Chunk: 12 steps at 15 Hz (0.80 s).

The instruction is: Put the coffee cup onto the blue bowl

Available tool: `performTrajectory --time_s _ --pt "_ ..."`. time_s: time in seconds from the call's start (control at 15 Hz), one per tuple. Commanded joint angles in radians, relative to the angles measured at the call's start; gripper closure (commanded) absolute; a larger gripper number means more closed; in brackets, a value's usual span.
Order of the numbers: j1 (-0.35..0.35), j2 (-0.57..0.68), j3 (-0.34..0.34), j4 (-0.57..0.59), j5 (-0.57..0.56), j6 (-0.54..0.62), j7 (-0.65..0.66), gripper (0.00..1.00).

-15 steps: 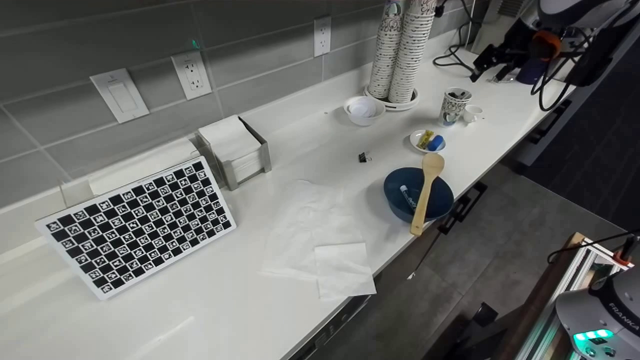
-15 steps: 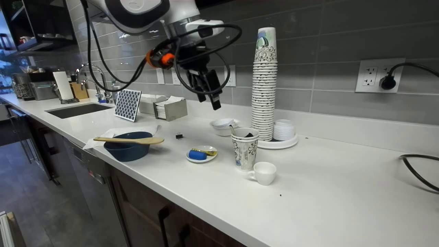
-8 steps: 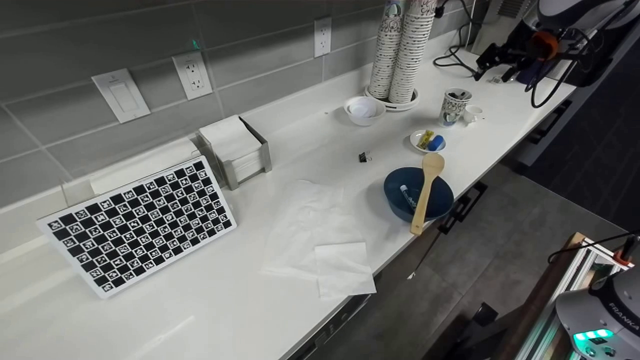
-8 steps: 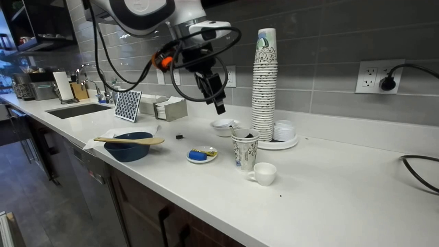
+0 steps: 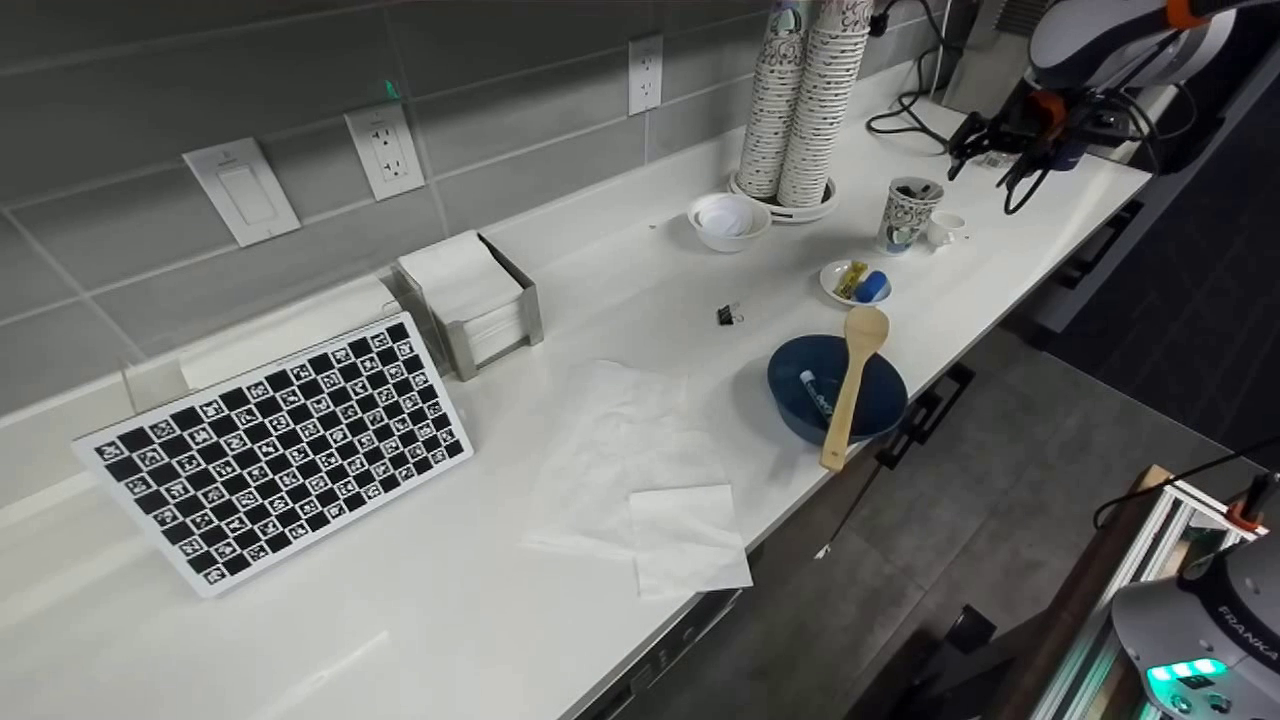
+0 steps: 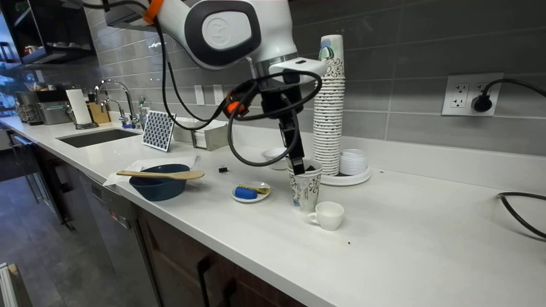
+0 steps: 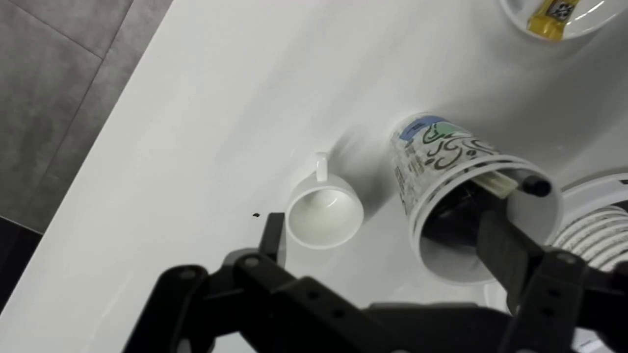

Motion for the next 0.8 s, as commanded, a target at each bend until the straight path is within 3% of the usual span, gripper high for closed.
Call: performTrajectory --time_s 0.0,0.27,0.4,0.53,0.73 --pt "-0.011 0.095 0.013 0.100 0.066 -0.012 0.000 0.00" --pt "-0.021 0.156 0.015 0.169 0.110 -0.028 -0.003 0.01" --pt "-0.022 0.183 0.010 0.190 0.103 -0.042 0.011 0.26" --pt "-0.024 0.200 0.006 0.201 0.096 -0.062 0.021 0.35" --pt "-0.026 0.218 0.007 0.209 0.098 -0.101 0.023 0.57"
